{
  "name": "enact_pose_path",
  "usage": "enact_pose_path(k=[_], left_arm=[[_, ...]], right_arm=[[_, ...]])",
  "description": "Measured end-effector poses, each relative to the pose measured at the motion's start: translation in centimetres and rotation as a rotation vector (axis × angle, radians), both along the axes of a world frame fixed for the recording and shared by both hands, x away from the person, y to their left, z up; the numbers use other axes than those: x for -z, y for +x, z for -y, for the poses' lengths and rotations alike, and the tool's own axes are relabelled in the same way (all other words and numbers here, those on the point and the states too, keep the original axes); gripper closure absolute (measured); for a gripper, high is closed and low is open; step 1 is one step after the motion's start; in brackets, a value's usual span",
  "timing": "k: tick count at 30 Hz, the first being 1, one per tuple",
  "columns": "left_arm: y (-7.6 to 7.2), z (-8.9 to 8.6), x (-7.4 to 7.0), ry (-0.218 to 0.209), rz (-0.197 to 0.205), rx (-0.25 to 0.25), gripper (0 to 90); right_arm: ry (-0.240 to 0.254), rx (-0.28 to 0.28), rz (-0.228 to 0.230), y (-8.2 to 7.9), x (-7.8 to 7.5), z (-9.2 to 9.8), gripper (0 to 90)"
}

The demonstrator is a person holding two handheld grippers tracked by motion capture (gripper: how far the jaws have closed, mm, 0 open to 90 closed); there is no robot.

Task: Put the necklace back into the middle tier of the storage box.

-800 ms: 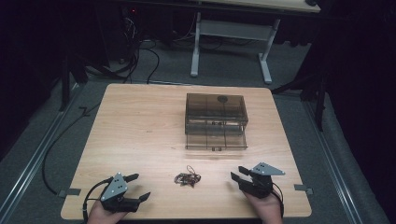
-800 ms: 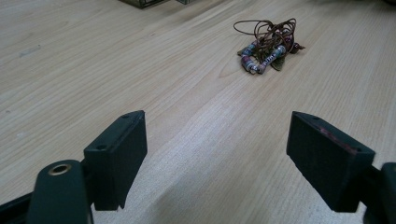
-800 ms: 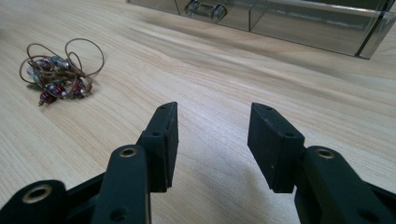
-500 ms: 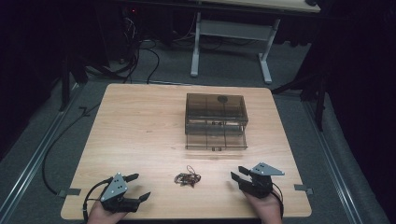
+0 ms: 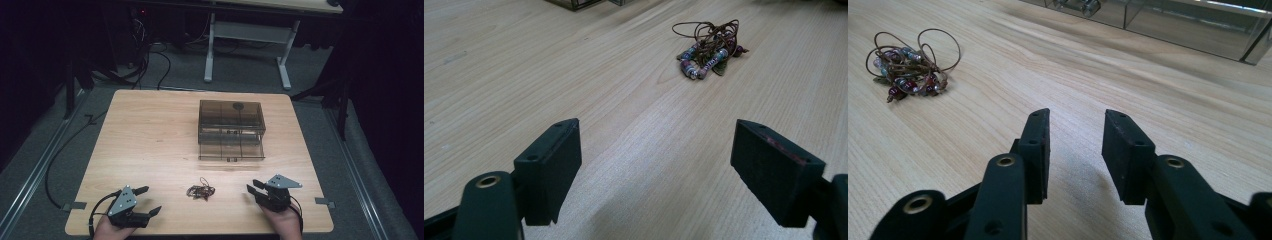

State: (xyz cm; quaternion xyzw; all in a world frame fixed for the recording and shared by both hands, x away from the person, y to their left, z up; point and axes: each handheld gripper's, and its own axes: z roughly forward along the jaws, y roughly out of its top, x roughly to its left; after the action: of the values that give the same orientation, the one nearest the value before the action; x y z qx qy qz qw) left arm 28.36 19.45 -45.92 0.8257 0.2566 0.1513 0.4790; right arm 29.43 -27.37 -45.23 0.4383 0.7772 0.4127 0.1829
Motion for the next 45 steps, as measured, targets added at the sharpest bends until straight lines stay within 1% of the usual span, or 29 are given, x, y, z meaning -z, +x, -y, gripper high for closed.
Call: enact_pose_path(k=[3, 4, 5, 6, 7, 8, 12, 13, 14, 15, 16, 18, 19, 20, 23, 26, 28, 29, 31, 32, 33, 37, 38, 39, 41, 42, 43, 44, 45], left_arm=[[0.0, 0.0, 0.0, -0.003, 0.001, -0.006, 20.8], [0.0, 0.0, 0.0, -0.004, 0.003, -0.009, 20.8], [0.0, 0.0, 0.0, -0.004, 0.003, -0.011, 20.8], [-0.1, 0.0, 0.0, -0.006, 0.004, -0.012, 20.8], [-0.1, 0.0, 0.0, -0.006, 0.004, -0.012, 20.8], [-0.1, -0.1, 0.0, -0.008, 0.005, -0.013, 20.8], [-0.1, -0.1, 0.0, -0.009, 0.005, -0.012, 20.8], [-0.1, -0.1, 0.0, -0.009, 0.005, -0.011, 20.8], [-0.1, -0.1, 0.0, -0.008, 0.006, -0.011, 20.8], [-0.1, -0.1, 0.0, -0.008, 0.006, -0.011, 20.8], [0.0, -0.1, 0.0, -0.008, 0.006, -0.010, 20.8], [-0.1, -0.1, 0.0, -0.007, 0.005, -0.008, 20.9], [0.0, -0.1, 0.0, -0.008, 0.004, -0.007, 20.9], [0.0, -0.1, 0.0, -0.007, 0.004, -0.006, 20.9], [-0.1, -0.1, 0.0, -0.006, 0.004, -0.003, 20.9], [-0.1, -0.1, 0.0, -0.008, 0.003, -0.003, 20.9], [-0.1, -0.1, 0.0, -0.008, 0.001, -0.001, 20.9], [-0.1, -0.1, 0.0, -0.008, 0.001, -0.001, 20.9], [0.0, 0.0, 0.0, -0.004, -0.001, 0.002, 20.9], [0.0, 0.0, 0.0, -0.004, -0.001, 0.002, 20.9], [0.0, 0.0, 0.0, -0.004, 0.000, 0.001, 20.9], [0.0, 0.0, 0.0, -0.003, -0.001, 0.000, 20.9], [0.0, 0.0, 0.0, -0.003, -0.001, 0.000, 20.9], [0.0, 0.0, 0.0, -0.003, -0.001, 0.000, 20.9], [0.0, 0.0, 0.0, -0.001, -0.001, 0.001, 20.9], [0.0, 0.0, 0.0, -0.001, -0.001, 0.001, 20.9], [0.0, 0.0, 0.0, -0.001, -0.001, 0.001, 21.0], [0.0, 0.0, 0.0, 0.000, -0.001, 0.002, 21.0], [0.0, 0.0, 0.0, 0.000, -0.001, 0.002, 20.9]], right_arm=[[-0.007, -0.016, -0.005, 0.0, -0.2, -0.4, 67.1], [0.004, -0.026, -0.012, 0.1, -0.3, -0.6, 67.8], [0.002, -0.058, -0.020, 0.2, -0.6, -1.5, 70.0], [-0.009, -0.066, -0.024, 0.3, -0.7, -2.0, 71.4], [-0.009, -0.066, -0.024, 0.3, -0.7, -2.0, 71.4], [-0.024, -0.081, -0.029, 0.4, -0.7, -2.6, 73.3], [-0.029, -0.123, -0.058, 1.3, -0.7, -4.9, 83.6], [-0.048, -0.145, -0.063, 1.7, -0.7, -6.2, 88.0], [-0.054, -0.154, -0.066, 1.9, -0.7, -6.8, 90.0], [-0.054, -0.154, -0.066, 1.9, -0.7, -6.8, 90.0], [-0.057, -0.165, -0.074, 2.1, -0.6, -7.4, 90.0], [-0.087, -0.182, -0.079, 2.5, -0.5, -8.6, 90.0], [-0.104, -0.197, -0.084, 2.9, -0.4, -9.7, 90.0], [-0.104, -0.197, -0.084, 2.9, -0.4, -9.7, 90.0], [-0.110, -0.210, -0.092, 3.7, -0.1, -11.2, 90.0], [-0.119, -0.218, -0.097, 4.0, 0.0, -11.6, 90.0], [-0.122, -0.241, -0.107, 3.5, 0.1, -11.7, 90.0], [-0.122, -0.241, -0.107, 3.5, 0.1, -11.7, 90.0], [-0.124, -0.266, -0.106, 2.4, 0.1, -11.7, 90.0], [-0.124, -0.266, -0.106, 2.4, 0.1, -11.7, 90.0], [-0.114, -0.283, -0.107, 1.6, 0.1, -11.7, 90.0], [-0.079, -0.332, -0.121, 0.1, 0.3, -12.2, 90.0], [-0.075, -0.332, -0.129, -0.2, 0.3, -12.3, 89.6], [-0.075, -0.322, -0.126, -0.2, 0.2, -12.2, 88.7], [-0.052, -0.295, -0.120, -0.2, -0.2, -11.8, 86.1], [-0.049, -0.279, -0.114, -0.1, -0.5, -11.6, 84.3], [-0.049, -0.279, -0.114, -0.1, -0.5, -11.6, 84.3], [-0.027, -0.260, -0.119, 0.1, -0.9, -11.5, 77.7], [-0.011, -0.258, -0.124, 0.2, -1.0, -11.5, 73.3]])
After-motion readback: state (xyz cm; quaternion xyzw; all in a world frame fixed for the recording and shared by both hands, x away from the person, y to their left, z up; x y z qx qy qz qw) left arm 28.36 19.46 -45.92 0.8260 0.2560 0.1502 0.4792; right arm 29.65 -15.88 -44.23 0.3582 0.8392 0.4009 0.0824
